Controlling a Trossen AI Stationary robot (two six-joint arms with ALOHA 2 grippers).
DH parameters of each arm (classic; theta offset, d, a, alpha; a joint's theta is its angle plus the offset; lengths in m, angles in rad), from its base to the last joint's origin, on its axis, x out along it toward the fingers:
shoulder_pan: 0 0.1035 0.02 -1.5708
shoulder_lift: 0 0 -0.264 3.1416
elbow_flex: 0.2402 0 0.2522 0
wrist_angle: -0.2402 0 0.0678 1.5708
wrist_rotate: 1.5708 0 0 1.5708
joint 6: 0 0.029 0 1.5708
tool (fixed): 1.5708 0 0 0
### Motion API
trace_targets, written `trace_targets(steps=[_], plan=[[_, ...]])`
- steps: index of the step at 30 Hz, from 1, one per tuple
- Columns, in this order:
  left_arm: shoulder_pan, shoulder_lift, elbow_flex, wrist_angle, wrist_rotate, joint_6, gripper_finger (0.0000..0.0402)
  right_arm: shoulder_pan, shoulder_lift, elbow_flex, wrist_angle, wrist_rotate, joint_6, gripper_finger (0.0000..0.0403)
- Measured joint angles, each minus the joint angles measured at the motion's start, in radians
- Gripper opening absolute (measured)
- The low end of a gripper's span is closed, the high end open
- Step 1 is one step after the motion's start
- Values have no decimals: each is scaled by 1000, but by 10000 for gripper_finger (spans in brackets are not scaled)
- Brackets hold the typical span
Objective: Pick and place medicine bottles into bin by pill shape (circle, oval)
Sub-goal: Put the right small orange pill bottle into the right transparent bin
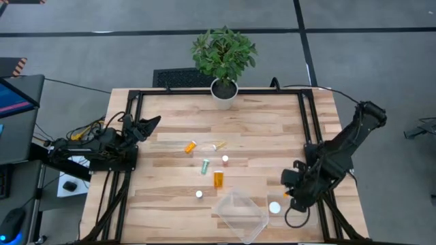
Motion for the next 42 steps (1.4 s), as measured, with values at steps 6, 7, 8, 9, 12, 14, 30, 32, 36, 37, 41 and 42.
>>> trace_targets(steps=[6, 7, 8, 9, 12, 14, 30, 32, 36, 37, 41, 42], plan=[[0, 0, 0, 0, -12, -1, 230, 54, 78, 0, 1, 27, 16, 113], [0, 0, 0, 0, -13, -1, 230, 60, 92, 0, 1, 27, 16, 113], [0, 0, 0, 0, -14, 0, 230, 66, 106, 0, 5, 27, 16, 113], [0, 0, 0, 0, -14, -1, 230, 72, 120, 0, 11, 28, 15, 113], [0, 0, 0, 0, -15, -1, 230, 86, 159, 0, 41, 29, 4, 113], [0, 0, 0, -2, -16, -1, 230, 92, 185, 0, 57, 30, -2, 113], [0, 0, 0, -3, -18, -1, 230, 104, 326, 0, 89, 112, -4, 113], [0, 0, 0, -3, -18, -1, 230, 105, 332, 0, 98, 112, -4, 113], [0, 0, 0, -3, -18, 0, 230, 109, 332, 0, 99, 112, -3, 113], [0, 0, 0, -3, -17, -1, 230, 109, 331, 0, 99, 112, -3, 113], [0, 0, 0, -3, -17, 0, 230, 109, 330, 0, 99, 111, -3, 113], [0, 0, 0, -3, -18, 0, 230, 110, 330, 0, 100, 111, -2, 113]])
